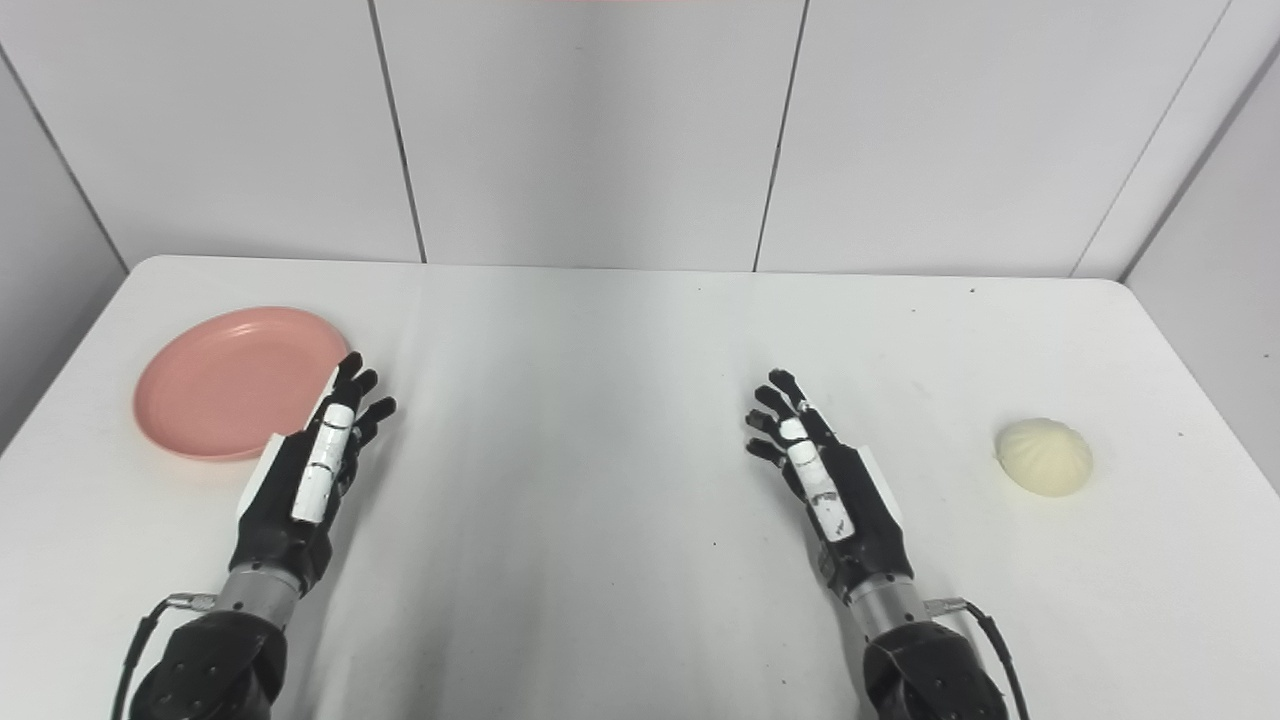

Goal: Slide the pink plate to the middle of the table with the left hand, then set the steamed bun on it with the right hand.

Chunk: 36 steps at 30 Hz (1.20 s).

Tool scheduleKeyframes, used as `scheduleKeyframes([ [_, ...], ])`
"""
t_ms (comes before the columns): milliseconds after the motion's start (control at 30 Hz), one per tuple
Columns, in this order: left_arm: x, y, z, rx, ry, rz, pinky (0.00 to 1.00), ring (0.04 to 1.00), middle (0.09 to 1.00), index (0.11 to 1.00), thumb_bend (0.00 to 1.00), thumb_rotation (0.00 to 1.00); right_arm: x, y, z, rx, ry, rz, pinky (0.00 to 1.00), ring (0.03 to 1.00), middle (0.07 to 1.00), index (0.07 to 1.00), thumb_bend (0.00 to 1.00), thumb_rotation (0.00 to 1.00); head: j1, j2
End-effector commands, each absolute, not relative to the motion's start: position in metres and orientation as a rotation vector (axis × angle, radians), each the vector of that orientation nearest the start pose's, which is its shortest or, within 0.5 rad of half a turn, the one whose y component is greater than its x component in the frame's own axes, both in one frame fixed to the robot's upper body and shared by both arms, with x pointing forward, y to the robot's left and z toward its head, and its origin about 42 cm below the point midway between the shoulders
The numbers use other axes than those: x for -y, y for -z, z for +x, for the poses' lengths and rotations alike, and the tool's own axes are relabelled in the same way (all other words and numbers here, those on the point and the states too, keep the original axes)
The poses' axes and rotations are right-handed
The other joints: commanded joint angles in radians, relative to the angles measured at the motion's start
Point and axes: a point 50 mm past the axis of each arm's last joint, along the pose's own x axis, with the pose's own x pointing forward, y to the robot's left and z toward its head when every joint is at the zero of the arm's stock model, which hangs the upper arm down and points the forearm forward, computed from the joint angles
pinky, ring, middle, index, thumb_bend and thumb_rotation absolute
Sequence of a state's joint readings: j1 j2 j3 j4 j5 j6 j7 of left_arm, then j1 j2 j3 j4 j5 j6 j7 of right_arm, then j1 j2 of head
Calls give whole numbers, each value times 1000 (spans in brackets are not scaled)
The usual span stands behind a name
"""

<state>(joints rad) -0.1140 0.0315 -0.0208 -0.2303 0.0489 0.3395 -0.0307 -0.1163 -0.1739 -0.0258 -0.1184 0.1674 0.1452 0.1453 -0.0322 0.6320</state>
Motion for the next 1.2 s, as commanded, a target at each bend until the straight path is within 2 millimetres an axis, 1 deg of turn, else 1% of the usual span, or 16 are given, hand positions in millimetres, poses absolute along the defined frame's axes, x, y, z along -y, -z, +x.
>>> scheduleKeyframes([
  [0,-203,-187,320,69,65,89,1000,926,1000,1000,675,991,253,-172,321,147,-190,-29,854,881,919,940,888,894,2,-3],
  [433,-203,-186,321,68,70,89,1000,929,1000,1000,667,990,253,-172,322,149,-189,-42,850,881,919,944,884,906,2,-4],
  [467,-203,-186,321,67,70,87,1000,930,1000,1000,678,985,253,-171,322,149,-188,-40,850,880,919,942,884,904,2,-5],
  [667,-203,-185,321,67,64,88,1000,928,1000,1000,657,994,253,-170,323,148,-188,-36,851,884,919,939,888,896,2,-6],
  [1067,-204,-186,321,70,67,92,1000,930,1000,1000,653,986,252,-172,321,152,-190,-35,849,884,920,942,881,896,3,-2],
  [1167,-204,-185,321,69,66,90,1000,929,1000,1000,659,981,253,-171,322,151,-189,-36,853,887,921,943,883,895,15,-8],
])
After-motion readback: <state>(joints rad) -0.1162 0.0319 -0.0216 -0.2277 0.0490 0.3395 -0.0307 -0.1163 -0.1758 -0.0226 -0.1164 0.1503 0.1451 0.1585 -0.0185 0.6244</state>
